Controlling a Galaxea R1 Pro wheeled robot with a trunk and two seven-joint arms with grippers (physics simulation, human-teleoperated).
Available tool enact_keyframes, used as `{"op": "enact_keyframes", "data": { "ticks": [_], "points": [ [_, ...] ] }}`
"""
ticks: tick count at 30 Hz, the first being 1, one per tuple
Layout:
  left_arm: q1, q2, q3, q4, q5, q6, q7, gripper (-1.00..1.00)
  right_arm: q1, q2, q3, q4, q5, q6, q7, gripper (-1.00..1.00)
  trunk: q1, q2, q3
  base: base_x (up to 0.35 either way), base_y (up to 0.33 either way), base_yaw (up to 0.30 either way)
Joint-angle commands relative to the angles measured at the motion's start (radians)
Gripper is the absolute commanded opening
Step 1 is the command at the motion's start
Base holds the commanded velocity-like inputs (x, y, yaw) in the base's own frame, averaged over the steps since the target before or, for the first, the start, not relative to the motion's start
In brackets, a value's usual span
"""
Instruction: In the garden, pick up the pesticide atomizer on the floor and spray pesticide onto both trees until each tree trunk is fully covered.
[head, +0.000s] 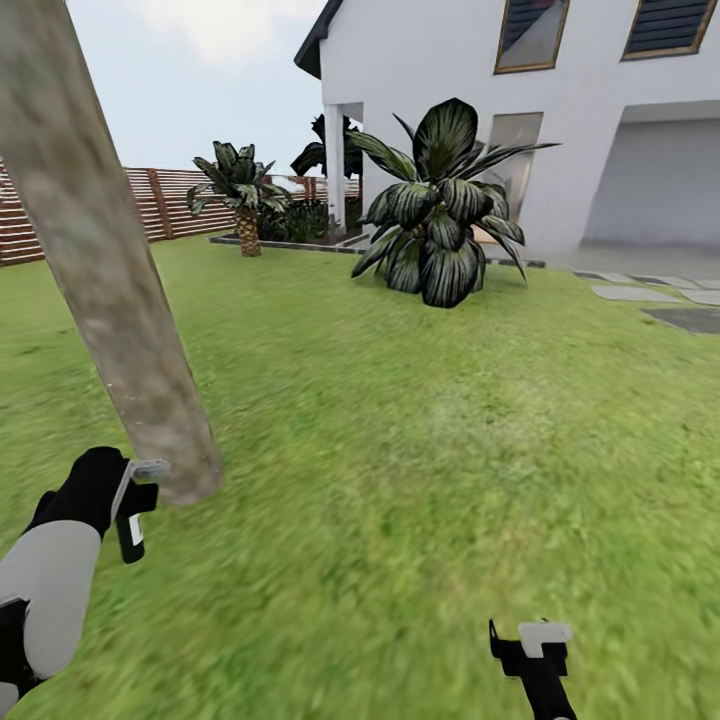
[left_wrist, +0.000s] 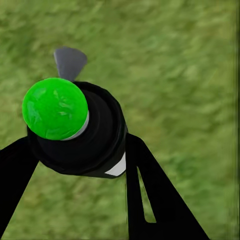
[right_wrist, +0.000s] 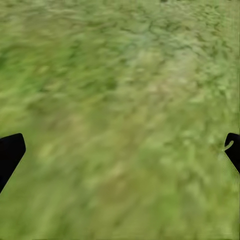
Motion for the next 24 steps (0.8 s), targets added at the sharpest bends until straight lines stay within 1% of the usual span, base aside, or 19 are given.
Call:
{"op": "enact_keyframes", "data": {
  "ticks": [1,4,9,12,14,18,24],
  "points": [
    [-0.001,-0.002,0.008,-0.002,-0.011,0.003,-0.009,-1.0,-0.001,0.0,-0.004,0.002,0.011,-0.003,-0.006,1.0,0.0,0.0,-0.001,0.244,-0.171,0.215],
    [-0.001,0.0,0.01,-0.001,-0.012,0.002,-0.007,-1.0,-0.001,0.0,-0.004,0.003,0.012,-0.003,-0.006,1.0,0.0,0.0,-0.001,0.25,-0.17,0.258],
    [0.033,0.012,0.012,0.002,-0.013,0.001,0.001,-1.0,-0.001,0.001,-0.004,0.003,0.013,-0.003,-0.006,1.0,0.0,0.0,-0.001,0.289,-0.121,0.275],
    [0.036,0.012,0.011,0.007,-0.01,0.0,0.0,-1.0,-0.001,0.003,-0.004,0.003,0.013,-0.003,-0.006,1.0,0.0,0.0,-0.001,0.307,-0.085,0.254],
    [0.036,0.009,0.011,0.008,-0.009,-0.011,0.0,-1.0,-0.001,0.004,-0.004,0.003,0.013,-0.003,-0.006,1.0,0.0,0.0,-0.001,0.307,-0.093,0.101],
    [0.036,0.004,0.011,0.014,-0.009,-0.062,-0.008,-1.0,-0.001,0.004,-0.004,0.003,0.013,-0.003,-0.006,1.0,0.0,0.0,-0.001,0.262,-0.173,0.02],
    [0.037,0.003,0.011,0.015,-0.008,-0.065,-0.013,-1.0,-0.001,0.003,-0.004,0.002,0.012,-0.005,-0.006,1.0,0.0,0.0,-0.001,0.158,-0.268,0.001]
  ]
}}
